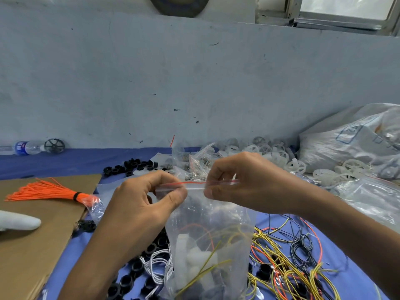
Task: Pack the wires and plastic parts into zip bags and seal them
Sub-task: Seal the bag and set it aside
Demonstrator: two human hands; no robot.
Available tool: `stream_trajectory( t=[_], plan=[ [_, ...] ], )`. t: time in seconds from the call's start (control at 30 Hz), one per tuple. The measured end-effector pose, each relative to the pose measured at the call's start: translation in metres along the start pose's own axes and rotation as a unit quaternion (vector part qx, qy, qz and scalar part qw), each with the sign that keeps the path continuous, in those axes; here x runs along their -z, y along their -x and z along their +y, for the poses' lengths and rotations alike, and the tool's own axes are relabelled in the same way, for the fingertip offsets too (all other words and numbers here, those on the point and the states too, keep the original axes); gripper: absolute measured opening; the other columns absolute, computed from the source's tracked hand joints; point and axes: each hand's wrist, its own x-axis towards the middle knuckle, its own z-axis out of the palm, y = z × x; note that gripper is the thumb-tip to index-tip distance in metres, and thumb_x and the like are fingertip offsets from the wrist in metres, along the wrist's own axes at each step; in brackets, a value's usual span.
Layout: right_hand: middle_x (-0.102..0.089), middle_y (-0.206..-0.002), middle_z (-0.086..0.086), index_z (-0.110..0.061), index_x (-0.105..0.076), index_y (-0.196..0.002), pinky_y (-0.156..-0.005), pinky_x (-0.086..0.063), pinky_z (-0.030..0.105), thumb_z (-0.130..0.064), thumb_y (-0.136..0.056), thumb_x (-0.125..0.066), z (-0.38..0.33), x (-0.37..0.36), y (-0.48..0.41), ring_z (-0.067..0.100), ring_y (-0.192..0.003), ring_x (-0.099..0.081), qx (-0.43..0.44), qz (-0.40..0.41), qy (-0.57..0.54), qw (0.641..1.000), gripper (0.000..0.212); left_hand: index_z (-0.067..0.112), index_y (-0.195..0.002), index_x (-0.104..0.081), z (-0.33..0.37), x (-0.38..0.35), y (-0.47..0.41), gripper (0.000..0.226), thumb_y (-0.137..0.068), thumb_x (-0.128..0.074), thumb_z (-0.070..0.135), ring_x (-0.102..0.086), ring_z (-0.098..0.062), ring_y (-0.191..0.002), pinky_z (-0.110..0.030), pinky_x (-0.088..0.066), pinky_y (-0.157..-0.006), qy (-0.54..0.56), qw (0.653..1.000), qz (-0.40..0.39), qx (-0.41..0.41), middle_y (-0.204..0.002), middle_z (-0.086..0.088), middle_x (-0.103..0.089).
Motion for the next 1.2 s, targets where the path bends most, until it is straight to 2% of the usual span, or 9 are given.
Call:
stream_trajectory(
  t=[0.07, 0.23, 0.37, 0.53, 0.67, 0.77, 0.9, 1.0, 1.2],
  plan=[
    [-0.068, -0.075, -0.017, -0.031, -0.072, -0.084, -0.061, -0.044, 0.014, -0.043, -0.084, -0.073, 0.001, 0.000, 0.000, -0.001, -0.071, -0.060, 0.005, 0.004, 0.007, 1.000, 0.012, 0.041, -0.087, -0.071, 0.002, 0.000, 0.001, 0.007, -0.081, -0.074, 0.041, -0.060, 0.006, -0.065, -0.007, -0.044, -0.062, -0.005, 1.000, -0.005, -0.011, -0.082, 0.019, -0.071],
    [-0.064, -0.074, -0.025, -0.036, -0.071, -0.086, -0.061, -0.041, 0.011, -0.050, -0.082, -0.072, 0.000, 0.000, 0.004, -0.006, -0.073, -0.058, 0.010, 0.010, 0.035, 0.999, 0.015, 0.035, -0.081, -0.073, 0.007, -0.002, 0.001, 0.022, -0.071, -0.068, 0.054, -0.067, 0.005, -0.088, -0.005, -0.045, -0.072, 0.006, 1.000, -0.007, -0.014, -0.086, 0.025, -0.072],
    [-0.068, -0.077, -0.022, -0.034, -0.070, -0.083, -0.065, -0.044, 0.013, -0.048, -0.083, -0.071, 0.006, 0.004, 0.009, -0.004, -0.075, -0.061, 0.012, 0.008, 0.011, 1.000, 0.015, 0.036, -0.081, -0.072, 0.008, 0.000, 0.002, 0.022, -0.073, -0.065, 0.055, -0.065, 0.008, -0.091, -0.001, -0.041, -0.073, -0.012, 1.000, -0.014, -0.024, -0.088, 0.028, -0.071],
    [-0.067, -0.076, -0.027, -0.036, -0.069, -0.079, -0.068, -0.041, 0.008, -0.038, -0.084, -0.074, 0.017, 0.011, 0.015, -0.008, -0.075, -0.062, 0.012, 0.027, -0.006, 1.000, 0.007, 0.039, -0.081, -0.070, 0.007, 0.009, 0.002, 0.019, -0.073, -0.064, 0.055, -0.065, 0.005, -0.088, -0.012, -0.042, -0.071, -0.028, 1.000, 0.004, -0.014, -0.087, 0.027, -0.070],
    [-0.067, -0.074, -0.028, -0.039, -0.067, -0.076, -0.067, -0.040, 0.005, -0.041, -0.081, -0.075, 0.021, 0.012, 0.021, -0.010, -0.073, -0.061, 0.012, 0.046, 0.000, 0.999, 0.009, 0.037, -0.083, -0.067, 0.012, 0.008, 0.006, 0.021, -0.080, -0.059, 0.057, -0.058, 0.011, -0.090, -0.005, -0.040, -0.069, -0.101, 0.995, -0.016, -0.023, -0.094, 0.032, -0.064],
    [-0.069, -0.079, -0.025, -0.041, -0.068, -0.078, -0.068, -0.043, 0.008, -0.048, -0.080, -0.072, 0.018, 0.006, 0.022, -0.007, -0.077, -0.064, 0.026, 0.038, -0.022, 0.999, 0.009, 0.042, -0.084, -0.062, 0.021, 0.000, 0.011, 0.027, -0.088, -0.053, 0.067, -0.051, 0.006, -0.098, -0.011, -0.036, -0.076, -0.191, 0.979, -0.010, -0.065, -0.092, 0.029, -0.063],
    [-0.067, -0.076, -0.026, -0.035, -0.069, -0.080, -0.065, -0.042, 0.008, -0.041, -0.083, -0.076, 0.008, -0.003, 0.024, -0.007, -0.075, -0.063, 0.071, 0.061, -0.025, 0.995, 0.010, 0.035, -0.087, -0.069, 0.036, -0.014, 0.015, 0.024, -0.089, -0.053, 0.054, -0.056, -0.004, -0.083, -0.031, -0.038, -0.080, -0.230, 0.963, 0.008, -0.141, -0.084, 0.021, -0.065],
    [-0.067, -0.075, -0.020, -0.032, -0.069, -0.082, -0.063, -0.044, 0.014, -0.045, -0.083, -0.074, 0.006, -0.004, 0.026, 0.002, -0.073, -0.063, 0.077, 0.074, -0.036, 0.994, 0.014, 0.034, -0.085, -0.070, 0.038, -0.012, 0.016, 0.018, -0.088, -0.059, 0.049, -0.057, -0.002, -0.081, -0.034, -0.039, -0.081, -0.197, 0.970, 0.021, -0.141, -0.083, 0.021, -0.066],
    [-0.070, -0.081, -0.010, -0.035, -0.069, -0.092, -0.069, -0.053, 0.043, -0.051, -0.085, -0.065, 0.022, 0.006, 0.037, 0.018, -0.075, -0.064, 0.057, 0.063, -0.062, 0.995, 0.018, 0.037, -0.080, -0.070, 0.037, -0.001, 0.017, 0.018, -0.081, -0.060, 0.052, -0.055, 0.001, -0.092, -0.030, -0.044, -0.082, -0.163, 0.982, 0.009, -0.097, -0.092, 0.026, -0.066]
  ],
)
